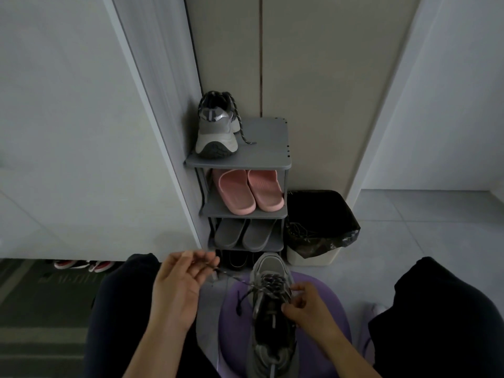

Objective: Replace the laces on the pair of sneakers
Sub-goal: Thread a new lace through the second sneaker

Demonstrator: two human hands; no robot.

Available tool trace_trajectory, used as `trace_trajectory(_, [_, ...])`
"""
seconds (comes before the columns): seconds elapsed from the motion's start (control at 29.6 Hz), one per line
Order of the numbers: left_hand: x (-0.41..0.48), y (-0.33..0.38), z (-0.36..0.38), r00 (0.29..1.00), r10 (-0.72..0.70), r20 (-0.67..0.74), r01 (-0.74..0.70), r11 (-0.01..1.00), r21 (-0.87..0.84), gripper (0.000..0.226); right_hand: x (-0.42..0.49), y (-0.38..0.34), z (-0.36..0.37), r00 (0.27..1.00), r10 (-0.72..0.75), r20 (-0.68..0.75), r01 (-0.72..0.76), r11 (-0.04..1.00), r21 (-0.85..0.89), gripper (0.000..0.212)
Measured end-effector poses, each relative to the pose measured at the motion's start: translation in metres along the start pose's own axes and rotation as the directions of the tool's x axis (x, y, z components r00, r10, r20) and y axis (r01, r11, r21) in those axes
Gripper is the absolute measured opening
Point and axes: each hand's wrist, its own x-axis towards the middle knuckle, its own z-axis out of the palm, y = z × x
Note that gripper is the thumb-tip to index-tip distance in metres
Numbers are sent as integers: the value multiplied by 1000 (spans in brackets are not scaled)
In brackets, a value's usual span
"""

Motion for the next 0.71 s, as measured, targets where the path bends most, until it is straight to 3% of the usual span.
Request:
trace_trajectory(0.07, [-2, 1, -1, 999, -17, -33, 17, 1000, 3, 29, 0, 1, 1, 1000, -28, 2, 28, 999, -36, 32])
trace_trajectory(0.17, [-10, -11, -5, 989, -119, -83, 137, 957, 254, 24, 0, 4, 0, 999, -49, 2, 49, 997, -51, 29])
trace_trajectory(0.27, [-15, -32, -20, 947, -321, -21, 255, 709, 658, 12, -2, 6, 1, 995, -96, -4, 95, 991, -92, 29])
trace_trajectory(0.34, [-13, -50, -29, 919, -393, 30, 183, 491, 852, 12, -3, 6, 1, 980, -197, -6, 193, 967, -164, 33])
trace_trajectory(0.44, [-4, -76, -30, 963, -207, 173, -118, 253, 960, 14, -4, 1, 4, 923, -385, 15, 352, 826, -439, 28])
trace_trajectory(0.51, [-1, -86, -23, 941, -156, 300, -259, 236, 937, 35, -3, -3, 9, 877, -478, 52, 393, 652, -648, 26])
trace_trajectory(0.57, [1, -93, -18, 904, -212, 372, -321, 240, 916, 40, -2, 0, 15, 880, -461, 112, 382, 548, -744, 33])
trace_trajectory(0.64, [1, -92, -18, 896, -252, 366, -316, 218, 923, 28, -2, 1, 17, 899, -418, 130, 349, 504, -790, 43])
trace_trajectory(0.71, [3, -87, -23, 930, -209, 302, -267, 183, 946, 12, -5, -2, 13, 872, -463, 160, 393, 467, -792, 41])
